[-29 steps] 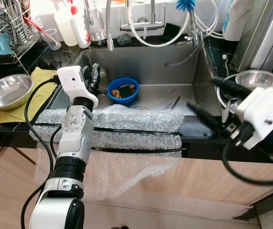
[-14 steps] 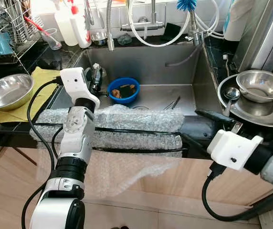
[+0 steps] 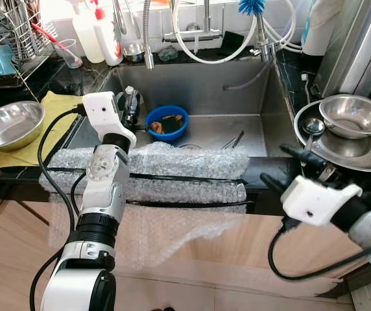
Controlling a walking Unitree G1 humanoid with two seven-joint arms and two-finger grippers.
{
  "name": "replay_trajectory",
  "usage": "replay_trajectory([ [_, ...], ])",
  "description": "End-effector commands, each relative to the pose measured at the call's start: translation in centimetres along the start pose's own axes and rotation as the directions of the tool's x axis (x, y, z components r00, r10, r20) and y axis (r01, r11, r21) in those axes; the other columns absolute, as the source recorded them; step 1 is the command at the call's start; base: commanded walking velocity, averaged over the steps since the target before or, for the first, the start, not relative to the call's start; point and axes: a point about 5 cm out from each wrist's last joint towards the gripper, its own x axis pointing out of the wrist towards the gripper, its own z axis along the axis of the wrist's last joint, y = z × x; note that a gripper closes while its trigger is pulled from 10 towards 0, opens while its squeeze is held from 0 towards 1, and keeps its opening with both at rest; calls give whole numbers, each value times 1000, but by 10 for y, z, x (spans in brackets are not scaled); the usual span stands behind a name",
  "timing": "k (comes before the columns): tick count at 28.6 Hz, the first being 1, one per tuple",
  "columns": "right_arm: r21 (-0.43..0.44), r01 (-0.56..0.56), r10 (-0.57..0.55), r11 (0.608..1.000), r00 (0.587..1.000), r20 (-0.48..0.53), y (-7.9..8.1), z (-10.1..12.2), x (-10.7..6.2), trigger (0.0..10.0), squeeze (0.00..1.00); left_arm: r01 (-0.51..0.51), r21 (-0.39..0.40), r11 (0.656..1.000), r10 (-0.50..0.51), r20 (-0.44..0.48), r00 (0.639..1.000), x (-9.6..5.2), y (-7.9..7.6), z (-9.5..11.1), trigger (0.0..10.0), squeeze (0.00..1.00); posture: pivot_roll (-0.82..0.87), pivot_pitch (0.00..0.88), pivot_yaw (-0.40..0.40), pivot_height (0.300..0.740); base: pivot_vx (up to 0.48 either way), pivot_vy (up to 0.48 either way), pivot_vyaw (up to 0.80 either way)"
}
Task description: Kitchen organization
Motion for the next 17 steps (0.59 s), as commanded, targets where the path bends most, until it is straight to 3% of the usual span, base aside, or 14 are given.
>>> replay_trajectory([
  [1, -6, 28, -28, 1000, 1000, 13, -1, 2, 4, 10000, 0, -3, 0, 1000, 3, 17, 1000, 3, 2, 5, 10000, 0, -128, 122, 141, 740, 0, 0, 0],
  [7, -5, 78, -77, 997, 997, 17, -4, 1, 10, 10000, 0, -2, 0, 1000, 2, 17, 1000, 3, 2, 5, 10000, 0, -124, 121, 143, 740, 0, 0, 0],
  [17, 6, 11, -11, 1000, 1000, -10, 12, -5, 12, 10000, 0, 4, 1, 1000, -4, 14, 1000, 4, 2, 5, 10000, 0, -121, 121, 145, 740, 0, 0, 0],
])
